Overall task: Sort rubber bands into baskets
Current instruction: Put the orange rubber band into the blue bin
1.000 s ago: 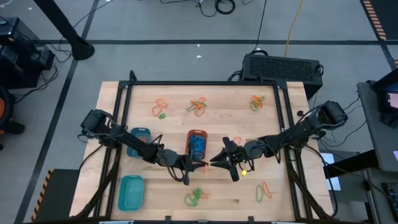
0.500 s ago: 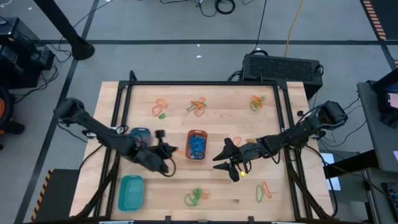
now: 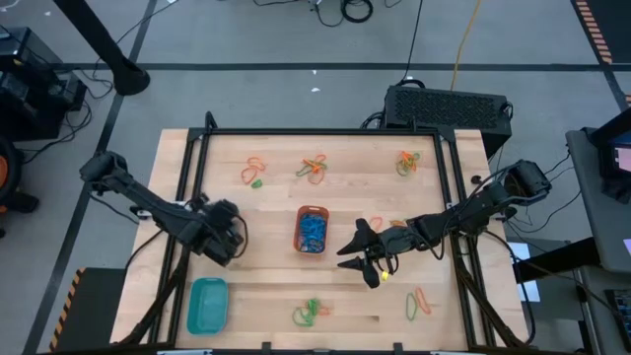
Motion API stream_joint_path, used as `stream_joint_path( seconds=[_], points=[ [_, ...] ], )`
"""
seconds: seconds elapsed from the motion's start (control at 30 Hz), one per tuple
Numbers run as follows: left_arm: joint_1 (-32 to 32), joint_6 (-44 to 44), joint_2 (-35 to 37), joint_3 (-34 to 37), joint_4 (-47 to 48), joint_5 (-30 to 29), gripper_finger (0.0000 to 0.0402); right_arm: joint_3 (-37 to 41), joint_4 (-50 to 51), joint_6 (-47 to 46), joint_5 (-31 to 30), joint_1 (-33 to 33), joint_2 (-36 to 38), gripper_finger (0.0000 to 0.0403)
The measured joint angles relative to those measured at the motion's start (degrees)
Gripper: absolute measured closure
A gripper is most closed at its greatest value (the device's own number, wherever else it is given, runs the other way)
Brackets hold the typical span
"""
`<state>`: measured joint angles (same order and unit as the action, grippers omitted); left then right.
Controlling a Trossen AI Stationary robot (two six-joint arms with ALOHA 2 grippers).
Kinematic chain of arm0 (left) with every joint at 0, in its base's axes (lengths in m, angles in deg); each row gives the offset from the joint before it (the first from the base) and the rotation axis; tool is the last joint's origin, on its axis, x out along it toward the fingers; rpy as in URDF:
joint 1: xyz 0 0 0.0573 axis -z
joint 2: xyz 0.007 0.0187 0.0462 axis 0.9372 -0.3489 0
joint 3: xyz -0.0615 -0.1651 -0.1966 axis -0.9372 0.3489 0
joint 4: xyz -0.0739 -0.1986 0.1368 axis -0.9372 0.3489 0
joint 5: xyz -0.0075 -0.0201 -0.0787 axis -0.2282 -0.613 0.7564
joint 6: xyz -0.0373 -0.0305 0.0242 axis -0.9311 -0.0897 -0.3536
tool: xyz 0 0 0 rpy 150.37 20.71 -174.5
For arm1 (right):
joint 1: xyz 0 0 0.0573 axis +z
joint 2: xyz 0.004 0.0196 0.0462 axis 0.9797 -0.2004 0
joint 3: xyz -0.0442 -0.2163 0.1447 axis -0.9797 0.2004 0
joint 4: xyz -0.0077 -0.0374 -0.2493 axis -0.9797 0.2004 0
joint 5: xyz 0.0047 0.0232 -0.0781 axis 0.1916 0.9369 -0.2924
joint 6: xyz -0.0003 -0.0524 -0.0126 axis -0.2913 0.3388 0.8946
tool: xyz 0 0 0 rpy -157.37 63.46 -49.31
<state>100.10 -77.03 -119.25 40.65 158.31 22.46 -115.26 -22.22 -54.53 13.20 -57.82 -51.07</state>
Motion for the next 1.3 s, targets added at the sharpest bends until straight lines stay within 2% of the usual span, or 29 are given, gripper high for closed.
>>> stream_joint_path(
  seconds=[0.07, 0.17, 0.33, 0.77, 1.17, 1.3],
  points=[
    [0.0, -5.1, 0.0, 0.3, 2.3, 2.3, 0.04, 0.0, 0.0, 0.0, 0.0, 0.0, 0.0, 0.0243],
    [0.0, -8.5, 0.0, 0.9, 3.2, 3.3, 0.04, 0.0, 0.0, -0.5, 0.0, 0.0, 0.0, 0.0243],
    [0.0, -8.6, 0.0, 2.5, 3.2, 5.4, 0.0398, 0.0, 0.0, -1.3, 0.0, 0.0, 0.0, 0.0243],
    [0.0, -8.6, 0.0, 4.1, 3.4, 6.1, 0.0349, 0.0, 0.1, -1.3, 0.0, 0.0, 0.0, 0.0243],
    [0.0, -8.5, 0.0, 4.1, 3.2, 5.4, 0.0278, 0.0, 0.2, -1.5, 0.0, 0.0, 0.0, 0.0243],
    [0.0, -7.6, 0.0, 4.1, 2.4, 5.4, 0.0266, 0.0, 0.2, -1.7, 0.0, 0.0, 0.0, 0.0243]
  ],
)
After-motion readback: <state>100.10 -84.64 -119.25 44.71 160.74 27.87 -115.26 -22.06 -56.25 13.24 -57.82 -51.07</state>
